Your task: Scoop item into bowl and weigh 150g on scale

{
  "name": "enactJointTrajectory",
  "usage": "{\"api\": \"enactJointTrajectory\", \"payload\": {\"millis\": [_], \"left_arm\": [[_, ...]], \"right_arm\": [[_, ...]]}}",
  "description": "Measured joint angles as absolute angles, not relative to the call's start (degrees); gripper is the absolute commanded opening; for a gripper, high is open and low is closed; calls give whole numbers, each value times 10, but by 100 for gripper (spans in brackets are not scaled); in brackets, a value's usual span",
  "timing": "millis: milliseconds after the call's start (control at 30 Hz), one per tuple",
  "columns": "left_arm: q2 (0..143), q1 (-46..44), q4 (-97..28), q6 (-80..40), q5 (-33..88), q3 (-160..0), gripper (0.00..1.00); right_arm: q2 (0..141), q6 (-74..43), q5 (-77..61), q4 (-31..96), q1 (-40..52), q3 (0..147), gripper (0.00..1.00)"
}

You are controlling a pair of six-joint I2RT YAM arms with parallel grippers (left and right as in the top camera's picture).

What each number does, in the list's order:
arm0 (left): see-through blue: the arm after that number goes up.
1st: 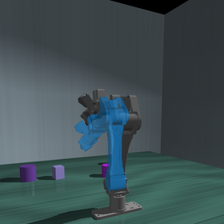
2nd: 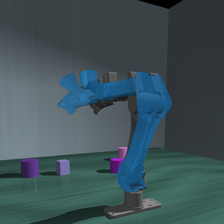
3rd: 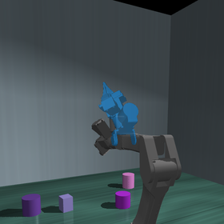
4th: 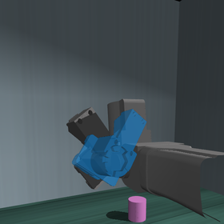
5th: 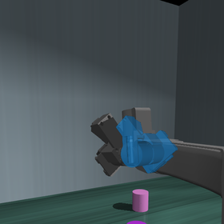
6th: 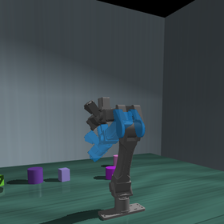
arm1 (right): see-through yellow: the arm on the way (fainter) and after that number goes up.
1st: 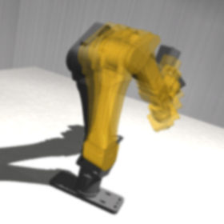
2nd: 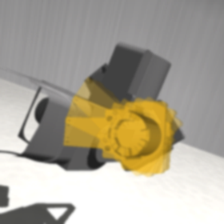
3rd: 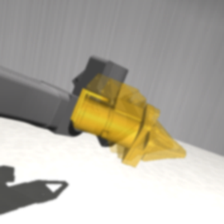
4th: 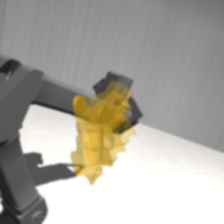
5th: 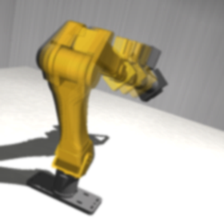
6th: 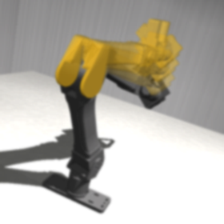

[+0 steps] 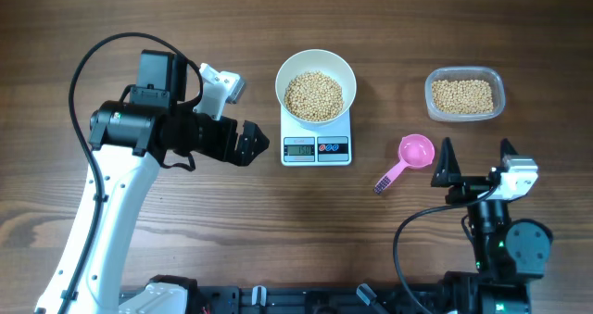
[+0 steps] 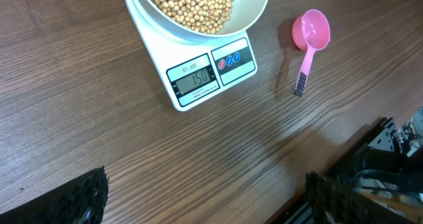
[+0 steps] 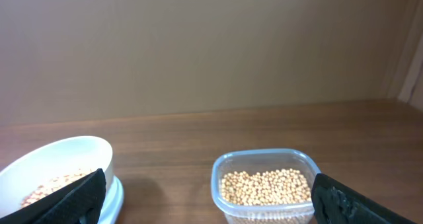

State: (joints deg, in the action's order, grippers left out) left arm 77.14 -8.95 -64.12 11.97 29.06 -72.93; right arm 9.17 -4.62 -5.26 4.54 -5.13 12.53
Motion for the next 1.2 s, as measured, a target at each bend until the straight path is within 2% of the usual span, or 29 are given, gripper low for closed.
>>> {"api": "enactJointTrajectory", "payload": {"millis": [367,600,833,1200], "left_arm": [[771,-90,-641,120,291,-729,100],[771,-90,-641,120,291,-729,100],[771,-90,-641,120,291,-729,100],[771,-90,-641,120,291,-729,100]], "right_arm": [[12,-46,-44,17,-50,61,100],[10,-49,-39,-23,-20,20,100],[10,-62,-11,-9,-16,4,100],[10,-13,3,-5,-16,4,100]]}}
